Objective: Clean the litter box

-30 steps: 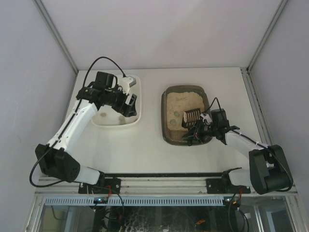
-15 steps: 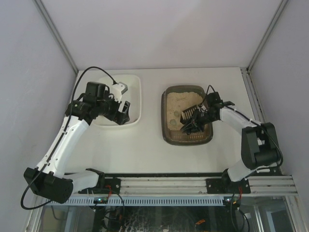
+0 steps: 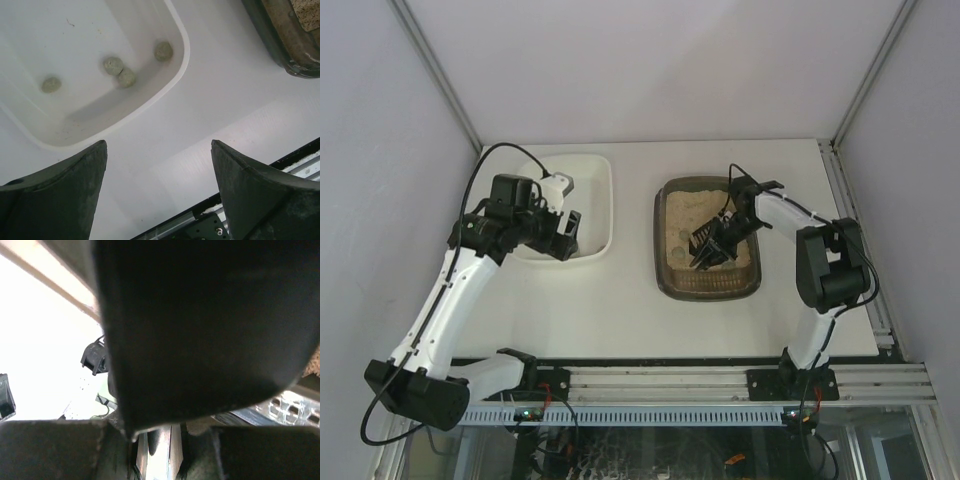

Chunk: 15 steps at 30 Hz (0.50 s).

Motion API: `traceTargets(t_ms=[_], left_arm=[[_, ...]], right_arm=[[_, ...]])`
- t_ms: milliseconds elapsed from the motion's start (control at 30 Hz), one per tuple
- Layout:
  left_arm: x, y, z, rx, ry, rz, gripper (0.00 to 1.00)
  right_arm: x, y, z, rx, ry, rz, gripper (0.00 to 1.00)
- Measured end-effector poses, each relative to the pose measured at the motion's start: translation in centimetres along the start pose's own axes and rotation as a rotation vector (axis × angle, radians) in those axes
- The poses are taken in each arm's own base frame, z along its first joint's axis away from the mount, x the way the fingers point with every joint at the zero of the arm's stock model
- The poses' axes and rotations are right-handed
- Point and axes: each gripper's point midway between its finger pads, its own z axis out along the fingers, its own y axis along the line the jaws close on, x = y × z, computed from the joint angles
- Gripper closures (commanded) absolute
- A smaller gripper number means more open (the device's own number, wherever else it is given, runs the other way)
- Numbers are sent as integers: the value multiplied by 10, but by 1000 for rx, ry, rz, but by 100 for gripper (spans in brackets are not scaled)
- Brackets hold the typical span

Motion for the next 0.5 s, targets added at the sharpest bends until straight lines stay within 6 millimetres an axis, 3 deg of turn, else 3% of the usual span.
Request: traceTargets(t_ms=[500], left_arm=[[0,0,-3,-2,-12,-1,12]], right_arm=[[-11,24,26,-1,59,-47,100]])
